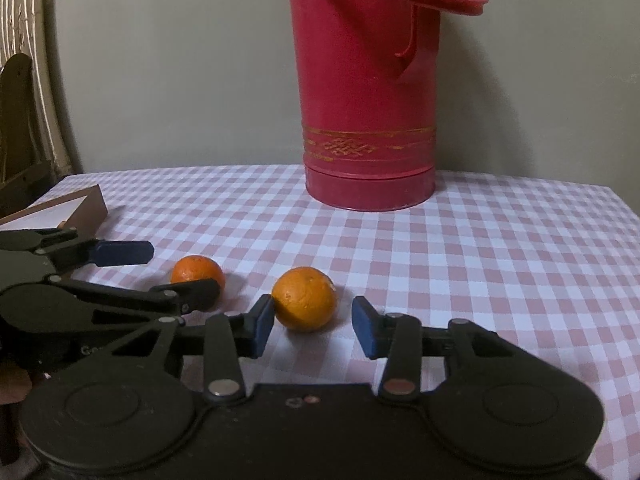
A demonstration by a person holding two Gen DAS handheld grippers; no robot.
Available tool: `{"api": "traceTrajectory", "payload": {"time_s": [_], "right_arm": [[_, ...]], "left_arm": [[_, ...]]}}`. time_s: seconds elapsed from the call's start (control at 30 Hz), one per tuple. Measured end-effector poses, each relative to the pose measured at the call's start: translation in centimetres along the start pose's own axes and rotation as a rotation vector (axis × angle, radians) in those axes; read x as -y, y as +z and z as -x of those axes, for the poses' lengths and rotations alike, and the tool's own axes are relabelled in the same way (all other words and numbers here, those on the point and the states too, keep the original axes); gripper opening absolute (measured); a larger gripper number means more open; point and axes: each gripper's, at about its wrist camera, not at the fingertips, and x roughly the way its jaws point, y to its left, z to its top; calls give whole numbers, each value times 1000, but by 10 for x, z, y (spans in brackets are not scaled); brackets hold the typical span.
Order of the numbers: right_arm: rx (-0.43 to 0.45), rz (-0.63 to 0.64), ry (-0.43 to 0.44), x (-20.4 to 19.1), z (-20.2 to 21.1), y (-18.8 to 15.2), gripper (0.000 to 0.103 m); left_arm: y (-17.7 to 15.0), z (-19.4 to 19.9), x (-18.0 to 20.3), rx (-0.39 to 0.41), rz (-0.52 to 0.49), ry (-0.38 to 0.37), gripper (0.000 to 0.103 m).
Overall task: Organize fruits
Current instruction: 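Grasp a mandarin with the left tool while the right tool grasps the other mandarin, then carry both held mandarins back over the white box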
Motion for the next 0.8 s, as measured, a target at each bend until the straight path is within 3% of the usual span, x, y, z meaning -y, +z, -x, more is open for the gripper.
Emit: {"api": "traceTrajectory", "payload": {"time_s": [0.13, 0.2, 0.43, 0.63, 0.8], "right_arm": [[-4, -21, 21, 4, -6, 1, 36], [-6, -26, 28, 4, -9, 2, 36], [-5, -25, 23, 2, -15, 5, 36], [-16, -32, 21, 1, -19, 6, 31], [-9, -17, 9, -1, -17, 4, 28]], "left_arm": [[2, -9, 0, -34, 22, -11, 73], [1, -12, 0, -49, 18, -11, 66], [1, -15, -1, -49, 29, 4, 64], [3, -14, 9, -32, -11, -3, 39], [3, -12, 10, -25, -16, 1, 38]]}}
